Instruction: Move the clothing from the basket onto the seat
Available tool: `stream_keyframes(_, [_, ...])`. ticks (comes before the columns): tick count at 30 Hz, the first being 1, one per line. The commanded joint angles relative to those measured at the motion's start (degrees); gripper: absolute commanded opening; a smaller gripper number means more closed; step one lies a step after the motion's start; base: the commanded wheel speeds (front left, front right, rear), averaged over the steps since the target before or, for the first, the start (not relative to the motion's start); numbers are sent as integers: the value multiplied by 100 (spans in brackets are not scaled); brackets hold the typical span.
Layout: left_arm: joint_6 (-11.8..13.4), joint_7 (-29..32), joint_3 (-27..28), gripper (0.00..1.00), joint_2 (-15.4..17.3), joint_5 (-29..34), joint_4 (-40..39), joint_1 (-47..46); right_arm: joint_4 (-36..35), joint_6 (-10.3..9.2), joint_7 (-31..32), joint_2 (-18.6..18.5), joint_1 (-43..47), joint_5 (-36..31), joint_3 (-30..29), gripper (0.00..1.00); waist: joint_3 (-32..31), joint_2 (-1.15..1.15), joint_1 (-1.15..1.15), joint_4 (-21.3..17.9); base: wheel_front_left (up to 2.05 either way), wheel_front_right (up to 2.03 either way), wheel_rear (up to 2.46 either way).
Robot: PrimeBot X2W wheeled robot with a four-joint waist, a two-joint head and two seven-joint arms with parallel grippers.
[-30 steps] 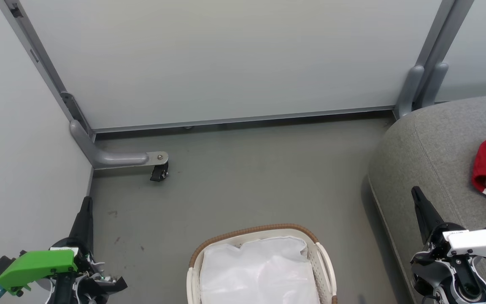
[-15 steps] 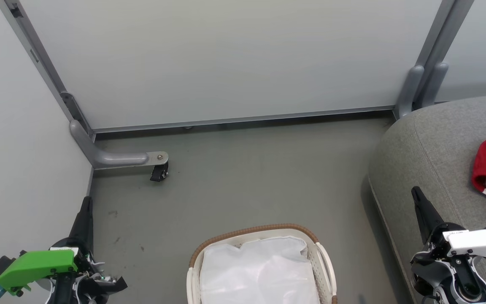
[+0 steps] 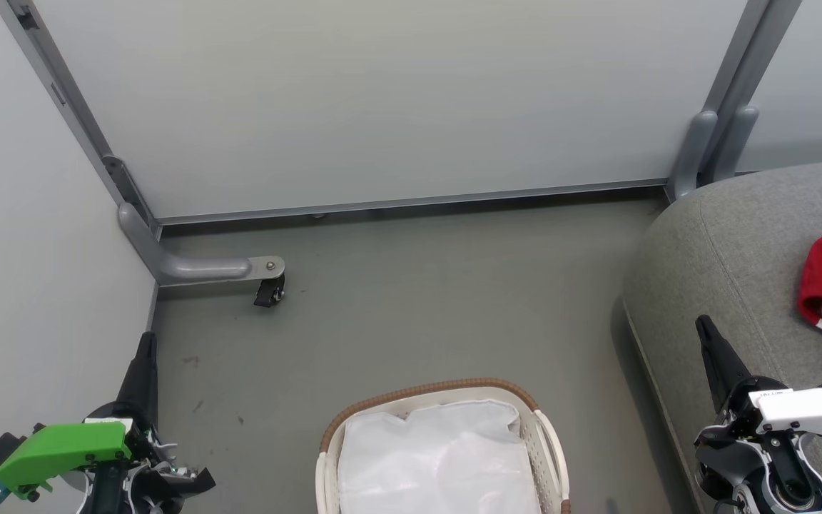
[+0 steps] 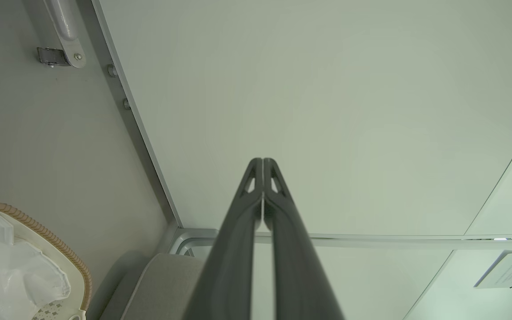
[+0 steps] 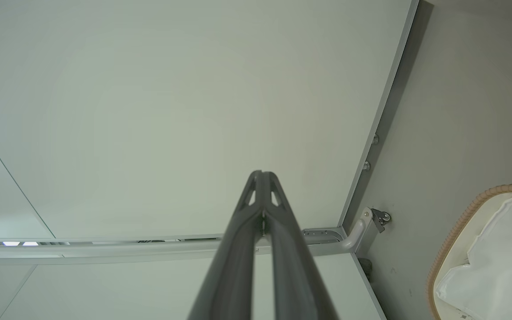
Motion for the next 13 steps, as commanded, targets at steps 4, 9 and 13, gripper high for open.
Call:
stream_keyframes(4, [-35, 17, 11, 0, 40, -18, -8, -52, -23, -2, 8, -34, 60, 18, -8, 0, 0, 0, 0, 0, 0, 0, 0])
stream_keyframes(9, [-35, 17, 11, 0, 40, -18, -8, -52, -23, -2, 7, -34, 60, 18, -8, 0, 0, 0, 0, 0, 0, 0, 0])
stream_keyframes(13, [-35, 16, 11, 0, 40, -18, -8, -52, -23, -2, 7, -34, 60, 18, -8, 0, 0, 0, 0, 0, 0, 0, 0])
